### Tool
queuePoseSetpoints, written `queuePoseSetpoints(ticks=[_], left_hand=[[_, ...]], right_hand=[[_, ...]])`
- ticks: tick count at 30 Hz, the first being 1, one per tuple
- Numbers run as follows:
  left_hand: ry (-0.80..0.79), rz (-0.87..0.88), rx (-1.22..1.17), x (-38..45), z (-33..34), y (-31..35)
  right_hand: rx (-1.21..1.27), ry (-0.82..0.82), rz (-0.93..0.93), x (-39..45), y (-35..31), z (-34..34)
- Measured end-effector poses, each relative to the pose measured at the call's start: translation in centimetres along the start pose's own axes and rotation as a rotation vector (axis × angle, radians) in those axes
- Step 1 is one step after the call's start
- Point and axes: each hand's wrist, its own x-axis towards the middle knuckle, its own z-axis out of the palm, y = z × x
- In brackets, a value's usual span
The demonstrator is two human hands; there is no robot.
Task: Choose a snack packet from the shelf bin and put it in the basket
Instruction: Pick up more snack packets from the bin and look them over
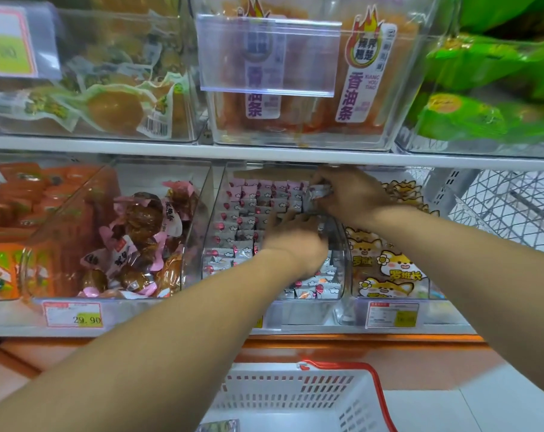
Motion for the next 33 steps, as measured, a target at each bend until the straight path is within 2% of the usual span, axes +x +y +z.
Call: queuePoseSetpoints(ticks=[5,9,13,15,21,25,28,31,33], left_hand=[[0.048,0.034,0.001,-0.8,0.4,0.0],[-0.002,0.026,-0.010,-0.8,0.3,-0.1],[-0.035,0.020,-0.022,-0.7,0.4,-0.3],[-0.048,0.022,-0.031,-0.7,0.4,-0.3],[-0.052,0.021,-0.041,-0.5,0.7,-0.3],[-0.051,0.026,-0.070,-0.3,0.4,-0.4],[0.009,0.033,-0.133,-0.6,-0.3,-0.5],[0.109,-0.002,-0.173,-2.2,-1.7,-0.5],[0.238,-0.048,-0.327,-4.3,-2.7,-0.6]], right_hand=[[-0.281,-0.263,0.008,1.9,-1.6,0.2],[-0.325,-0.196,0.021,2.8,-2.0,0.3],[-0.312,-0.255,0.046,3.6,-2.3,0.9],[-0.313,-0.216,0.050,3.9,-2.3,1.4],[-0.306,0.069,0.090,3.5,-2.4,2.5],[-0.169,0.124,0.150,1.7,-2.4,1.7],[0.207,0.264,0.366,-0.7,-2.6,1.5],[0.570,0.478,0.391,-3.8,-3.6,1.4],[0.743,0.573,0.465,-5.7,-4.5,0.9]])
